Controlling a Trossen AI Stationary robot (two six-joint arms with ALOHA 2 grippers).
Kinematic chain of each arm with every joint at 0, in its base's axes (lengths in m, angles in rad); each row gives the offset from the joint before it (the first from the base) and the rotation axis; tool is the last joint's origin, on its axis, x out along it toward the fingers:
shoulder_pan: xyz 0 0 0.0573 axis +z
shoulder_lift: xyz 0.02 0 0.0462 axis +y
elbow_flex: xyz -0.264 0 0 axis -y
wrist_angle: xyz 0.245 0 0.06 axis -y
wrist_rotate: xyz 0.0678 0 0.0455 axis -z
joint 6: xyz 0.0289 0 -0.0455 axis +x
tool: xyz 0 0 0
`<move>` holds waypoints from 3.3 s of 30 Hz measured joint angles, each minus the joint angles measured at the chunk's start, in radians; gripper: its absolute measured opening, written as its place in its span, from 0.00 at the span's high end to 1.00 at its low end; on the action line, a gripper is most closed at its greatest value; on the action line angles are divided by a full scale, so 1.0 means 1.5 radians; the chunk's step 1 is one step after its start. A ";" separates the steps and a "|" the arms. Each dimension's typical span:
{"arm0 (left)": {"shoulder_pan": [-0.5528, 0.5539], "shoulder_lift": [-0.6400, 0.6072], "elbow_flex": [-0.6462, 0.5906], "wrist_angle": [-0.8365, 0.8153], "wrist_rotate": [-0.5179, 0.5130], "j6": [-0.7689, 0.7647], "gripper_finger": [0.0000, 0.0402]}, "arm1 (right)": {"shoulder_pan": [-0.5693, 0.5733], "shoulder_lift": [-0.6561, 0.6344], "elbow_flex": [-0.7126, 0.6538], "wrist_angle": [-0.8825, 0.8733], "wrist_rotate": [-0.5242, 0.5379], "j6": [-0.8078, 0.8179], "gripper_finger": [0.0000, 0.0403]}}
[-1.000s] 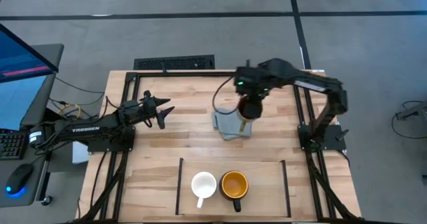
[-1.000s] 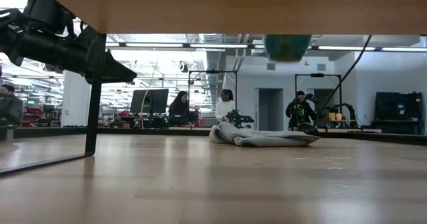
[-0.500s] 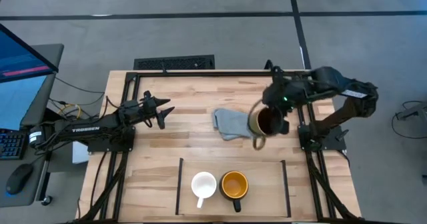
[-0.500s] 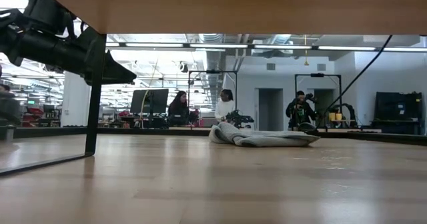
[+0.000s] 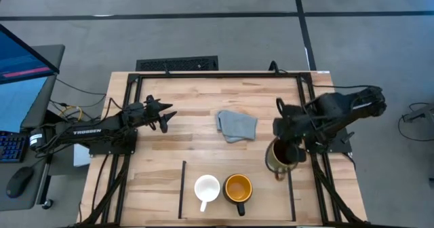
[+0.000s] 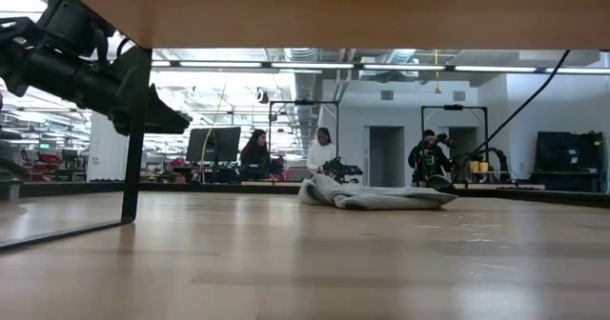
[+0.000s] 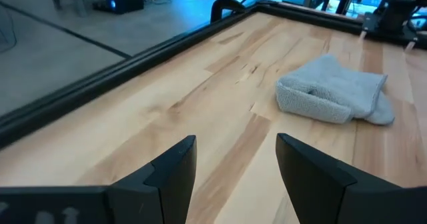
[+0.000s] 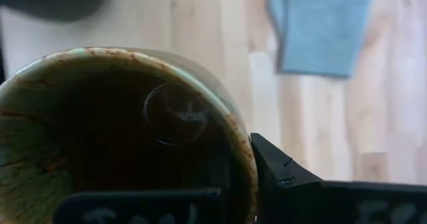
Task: Stack small to large cups/mugs on shelf
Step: Put the light brown mug on the shelf
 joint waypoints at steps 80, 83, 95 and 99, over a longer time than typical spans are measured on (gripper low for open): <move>0.000 0.000 0.000 0.023 0.005 -0.074 0.51 | 0.113 0.150 0.037 0.077 -0.079 0.088 0.90; 0.000 0.000 0.000 0.019 0.005 -0.074 0.51 | 0.114 0.158 0.037 0.069 -0.079 0.087 0.90; 0.000 0.001 0.000 -0.007 0.023 -0.076 0.51 | 0.113 0.178 0.039 0.063 -0.082 0.087 0.90; 0.000 0.001 0.000 -0.011 0.024 -0.076 0.51 | 0.113 0.178 0.038 0.065 -0.082 0.099 0.82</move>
